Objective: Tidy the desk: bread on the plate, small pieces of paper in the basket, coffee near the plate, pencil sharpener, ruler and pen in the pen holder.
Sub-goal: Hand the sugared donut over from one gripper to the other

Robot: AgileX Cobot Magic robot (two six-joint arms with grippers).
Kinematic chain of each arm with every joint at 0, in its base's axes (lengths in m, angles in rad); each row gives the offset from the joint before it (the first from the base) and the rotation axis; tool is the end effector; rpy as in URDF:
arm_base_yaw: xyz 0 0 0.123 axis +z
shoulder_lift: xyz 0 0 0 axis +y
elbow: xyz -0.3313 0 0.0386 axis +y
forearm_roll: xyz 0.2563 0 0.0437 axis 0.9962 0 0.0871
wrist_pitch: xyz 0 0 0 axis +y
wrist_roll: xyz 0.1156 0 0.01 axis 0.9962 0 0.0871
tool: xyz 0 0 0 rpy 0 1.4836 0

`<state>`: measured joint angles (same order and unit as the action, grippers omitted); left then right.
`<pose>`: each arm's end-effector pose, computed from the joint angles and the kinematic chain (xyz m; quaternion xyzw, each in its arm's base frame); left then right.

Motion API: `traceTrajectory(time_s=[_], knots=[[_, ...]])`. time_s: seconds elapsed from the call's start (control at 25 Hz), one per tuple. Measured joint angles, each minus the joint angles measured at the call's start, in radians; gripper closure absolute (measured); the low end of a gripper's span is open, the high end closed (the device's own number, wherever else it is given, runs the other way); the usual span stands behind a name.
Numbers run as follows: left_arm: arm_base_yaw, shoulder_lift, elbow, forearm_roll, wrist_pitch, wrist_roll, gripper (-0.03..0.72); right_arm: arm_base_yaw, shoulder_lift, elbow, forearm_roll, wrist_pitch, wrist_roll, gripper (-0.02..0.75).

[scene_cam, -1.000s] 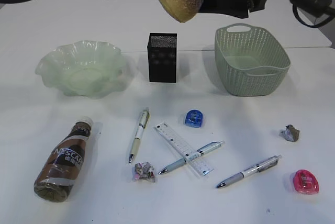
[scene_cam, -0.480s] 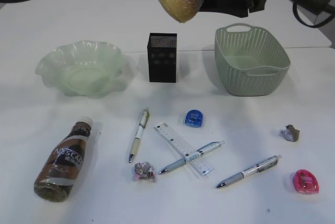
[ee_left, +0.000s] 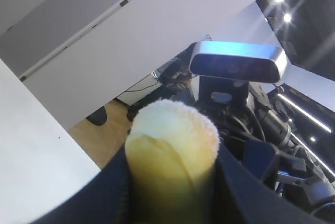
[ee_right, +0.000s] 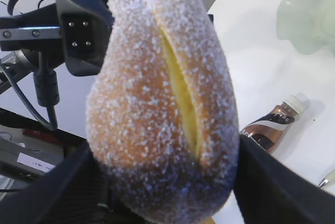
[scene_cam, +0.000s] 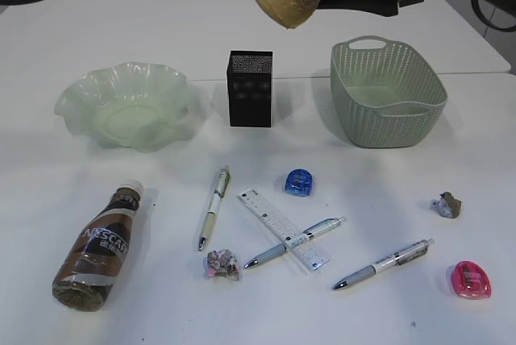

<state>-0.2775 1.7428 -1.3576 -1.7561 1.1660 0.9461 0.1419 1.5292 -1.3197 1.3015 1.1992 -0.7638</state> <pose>0.3541 -0.2099 0.3924 0.1495 0.6742 -0.6713 0.2692 0.3048 0.1489 0.4114 -0.2123 0.7747 0.5290 0.2739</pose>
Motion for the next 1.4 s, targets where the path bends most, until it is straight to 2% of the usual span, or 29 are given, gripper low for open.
traceTrajectory(time_s=[0.84, 0.92, 1.08, 1.4], knots=[[0.0, 0.0, -0.001, 0.001, 0.007, -0.009, 0.435, 0.0, -0.012, 0.001, -0.024, 0.0, 0.01, 0.169], [0.0, 0.0, -0.001, 0.001, 0.007, -0.009, 0.435, 0.0, -0.012, 0.001, -0.024, 0.0, 0.01, 0.164], [0.0, 0.0, -0.001, 0.011, 0.003, -0.009, 0.435, 0.0, -0.012, 0.001, -0.036, 0.0, 0.012, 0.105], [0.0, 0.0, -0.001, 0.019, -0.008, -0.009, 0.435, 0.0, -0.004, 0.001, -0.07, 0.0, 0.044, 0.092]])
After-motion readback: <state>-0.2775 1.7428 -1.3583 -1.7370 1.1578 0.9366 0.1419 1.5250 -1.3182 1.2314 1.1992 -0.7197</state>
